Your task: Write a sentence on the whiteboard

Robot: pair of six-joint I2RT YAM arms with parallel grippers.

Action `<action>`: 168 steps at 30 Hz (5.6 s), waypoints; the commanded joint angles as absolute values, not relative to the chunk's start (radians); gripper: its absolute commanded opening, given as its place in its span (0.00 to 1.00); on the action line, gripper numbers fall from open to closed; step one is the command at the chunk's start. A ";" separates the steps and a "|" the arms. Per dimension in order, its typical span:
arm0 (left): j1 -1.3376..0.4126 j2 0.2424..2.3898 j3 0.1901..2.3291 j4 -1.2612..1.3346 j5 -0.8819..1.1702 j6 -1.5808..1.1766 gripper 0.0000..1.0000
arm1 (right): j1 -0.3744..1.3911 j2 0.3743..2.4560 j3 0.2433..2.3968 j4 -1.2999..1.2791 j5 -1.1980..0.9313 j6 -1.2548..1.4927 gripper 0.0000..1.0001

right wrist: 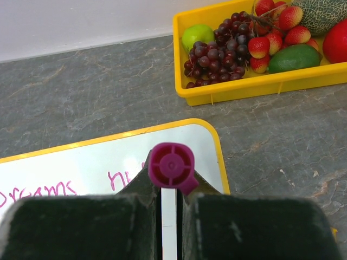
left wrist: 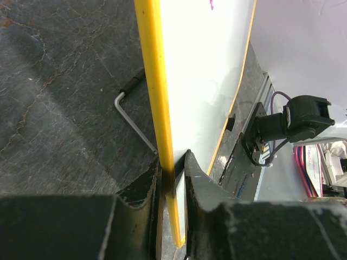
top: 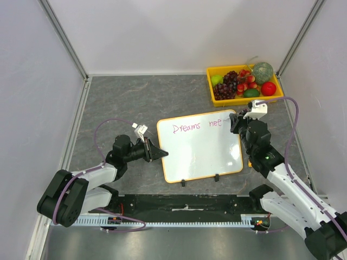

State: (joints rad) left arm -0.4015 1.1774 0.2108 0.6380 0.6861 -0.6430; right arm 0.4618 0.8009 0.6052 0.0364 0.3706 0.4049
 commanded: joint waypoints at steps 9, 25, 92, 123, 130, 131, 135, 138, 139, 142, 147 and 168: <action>-0.403 1.189 0.212 0.586 0.617 -0.548 0.02 | 0.454 0.804 0.617 0.071 0.298 0.420 0.00; -0.405 1.189 0.210 0.584 0.617 -0.549 0.02 | 0.454 0.726 0.557 0.002 0.301 0.445 0.00; -0.405 1.189 0.212 0.584 0.617 -0.548 0.02 | 0.436 0.818 0.614 0.041 0.339 0.405 0.00; -0.405 1.186 0.210 0.584 0.615 -0.549 0.02 | 0.433 0.707 0.552 -0.051 0.318 0.436 0.00; -0.405 1.186 0.210 0.584 0.615 -0.548 0.02 | 0.434 0.684 0.584 -0.066 0.321 0.442 0.00; -0.405 1.186 0.210 0.584 0.615 -0.548 0.02 | 0.433 0.677 0.597 -0.074 0.319 0.443 0.00; -0.405 1.184 0.210 0.584 0.615 -0.548 0.02 | 0.433 0.626 0.629 -0.097 0.308 0.453 0.00; -0.405 1.184 0.210 0.586 0.615 -0.549 0.02 | 0.433 0.586 0.650 -0.115 0.301 0.456 0.00; -0.405 1.187 0.209 0.584 0.614 -0.548 0.02 | 0.434 0.577 0.656 -0.123 0.298 0.456 0.00; -0.403 1.184 0.209 0.584 0.614 -0.548 0.02 | 0.433 0.551 0.664 -0.144 0.279 0.456 0.00; -0.405 1.184 0.209 0.584 0.615 -0.549 0.02 | 0.434 0.508 0.652 -0.184 0.249 0.465 0.00; -0.403 1.181 0.209 0.583 0.615 -0.548 0.02 | 0.431 0.469 0.604 -0.236 0.201 0.477 0.00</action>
State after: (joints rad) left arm -0.4015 1.1770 0.2104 0.6365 0.6868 -0.6430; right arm 0.4355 0.4744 0.6147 -0.2455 0.2153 0.4717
